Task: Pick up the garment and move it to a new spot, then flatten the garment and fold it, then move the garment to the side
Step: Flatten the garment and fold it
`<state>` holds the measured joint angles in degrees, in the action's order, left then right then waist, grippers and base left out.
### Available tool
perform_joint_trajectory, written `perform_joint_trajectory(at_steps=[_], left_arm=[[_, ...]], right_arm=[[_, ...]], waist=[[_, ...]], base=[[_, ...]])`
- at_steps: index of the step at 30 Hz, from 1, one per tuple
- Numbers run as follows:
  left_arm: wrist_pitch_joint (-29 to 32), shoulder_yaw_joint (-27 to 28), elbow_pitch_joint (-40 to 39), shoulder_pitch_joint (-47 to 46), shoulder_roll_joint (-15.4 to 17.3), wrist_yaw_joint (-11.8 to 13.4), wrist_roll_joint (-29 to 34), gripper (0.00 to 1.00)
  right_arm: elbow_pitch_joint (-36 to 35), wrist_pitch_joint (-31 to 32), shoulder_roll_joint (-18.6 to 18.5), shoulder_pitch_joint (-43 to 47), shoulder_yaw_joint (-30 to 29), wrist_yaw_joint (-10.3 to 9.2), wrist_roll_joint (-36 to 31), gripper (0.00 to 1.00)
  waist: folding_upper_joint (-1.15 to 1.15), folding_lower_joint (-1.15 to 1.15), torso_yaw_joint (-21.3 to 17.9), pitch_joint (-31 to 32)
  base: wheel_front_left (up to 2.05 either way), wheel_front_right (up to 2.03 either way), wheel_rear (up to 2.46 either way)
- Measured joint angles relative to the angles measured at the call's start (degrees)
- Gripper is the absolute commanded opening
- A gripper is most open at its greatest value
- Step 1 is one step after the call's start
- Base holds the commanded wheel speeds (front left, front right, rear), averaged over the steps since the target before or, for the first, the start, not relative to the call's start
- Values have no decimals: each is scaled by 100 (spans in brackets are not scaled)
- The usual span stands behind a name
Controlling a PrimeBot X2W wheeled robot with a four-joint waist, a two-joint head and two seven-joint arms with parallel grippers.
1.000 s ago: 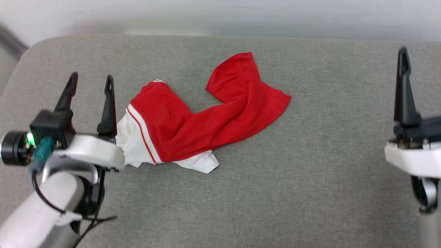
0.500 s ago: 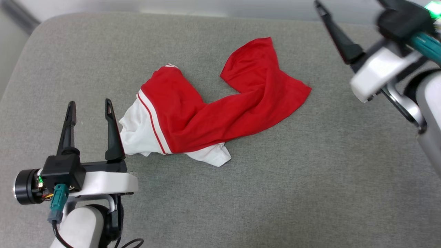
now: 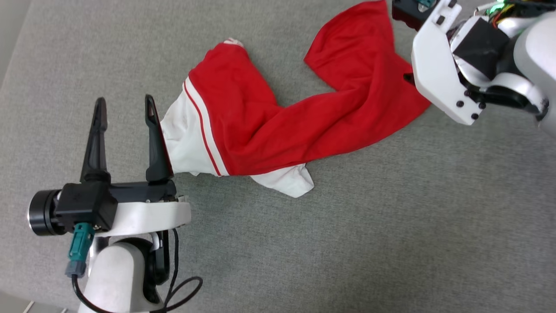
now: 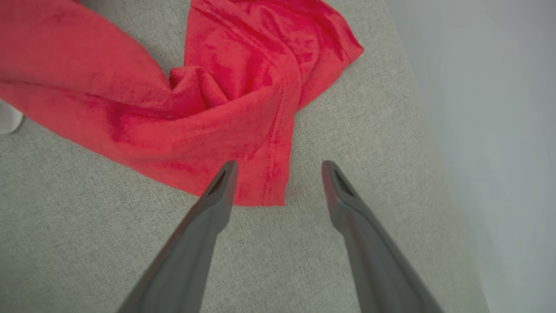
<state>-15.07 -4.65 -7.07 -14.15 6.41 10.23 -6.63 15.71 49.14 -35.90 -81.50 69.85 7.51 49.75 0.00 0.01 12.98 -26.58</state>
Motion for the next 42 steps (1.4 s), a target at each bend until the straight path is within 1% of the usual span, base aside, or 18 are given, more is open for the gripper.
perform_joint_trajectory(at_steps=[2, 6, 8, 10, 13, 18, 19, 20, 22, 26, 30, 35, 39, 42], left_arm=[[0, 75, -58, -57, -74, -68, 45, 100], [0, 140, -171, -191, -202, -179, 105, 100], [0, 154, -216, -230, -246, -219, 137, 100], [0, 156, -225, -283, -288, -256, 136, 100], [0, 166, -211, -369, -321, -310, 136, 100], [0, 176, -181, -415, -339, -345, 136, 100], [0, 187, -168, -423, -342, -346, 136, 100], [0, 198, -152, -428, -343, -347, 137, 100], [0, 238, -109, -427, -346, -353, 146, 100], [0, 335, -70, -313, -349, -363, 194, 100], [0, 439, -29, -70, -353, -378, 246, 100], [0, 578, -22, 254, -354, -420, 294, 100], [0, 680, -5, 493, -353, -427, 311, 100], [0, 713, 7, 628, -354, -444, 311, 100]], right_arm=[[78, 91, 41, -163, 135, 0, 90, 100], [182, 149, 155, -225, 312, 0, 20, 100], [187, 166, 201, -182, 334, 0, -101, 100], [129, 342, 240, 1, 313, -4, -289, 100], [-65, 600, 199, 162, 197, -23, -602, 100], [-189, 567, 100, 292, 121, -45, -780, 100], [-201, 522, 99, 317, 122, -45, -844, 9], [-201, 419, 97, 347, 134, -45, -900, 0], [-112, 148, 113, 400, 197, -29, -850, 0], [67, -642, 225, 380, 328, -8, -682, 0], [-57, -1384, 110, 204, 354, 0, -594, 0], [-506, -2011, -361, 130, 353, 0, -486, 0], [-917, -2353, -753, 112, 348, 0, -319, 0], [-1082, -2541, -1105, 99, 220, 0, -242, 0]], waist=[[0, 0, 59, -149], [0, 0, 171, -435], [0, 0, 221, -558], [0, 0, 266, -664], [0, 0, 320, -792], [0, 0, 376, -863], [0, 0, 375, -851], [0, 0, 371, -830], [0, 0, 353, -764], [0, 0, 277, -533], [0, 0, 166, -187], [0, 0, -43, 249], [0, 0, -257, 546], [0, -1, -409, 755]], base=[[0, 0, 0], [0, 0, 0], [0, 0, 0], [0, 0, 0], [0, 0, 0], [0, 0, 0], [0, 0, 0], [0, 0, 0], [0, 0, 0], [0, 0, 0], [0, 0, 0], [0, 0, 0], [0, 0, 0], [0, 0, 0]])
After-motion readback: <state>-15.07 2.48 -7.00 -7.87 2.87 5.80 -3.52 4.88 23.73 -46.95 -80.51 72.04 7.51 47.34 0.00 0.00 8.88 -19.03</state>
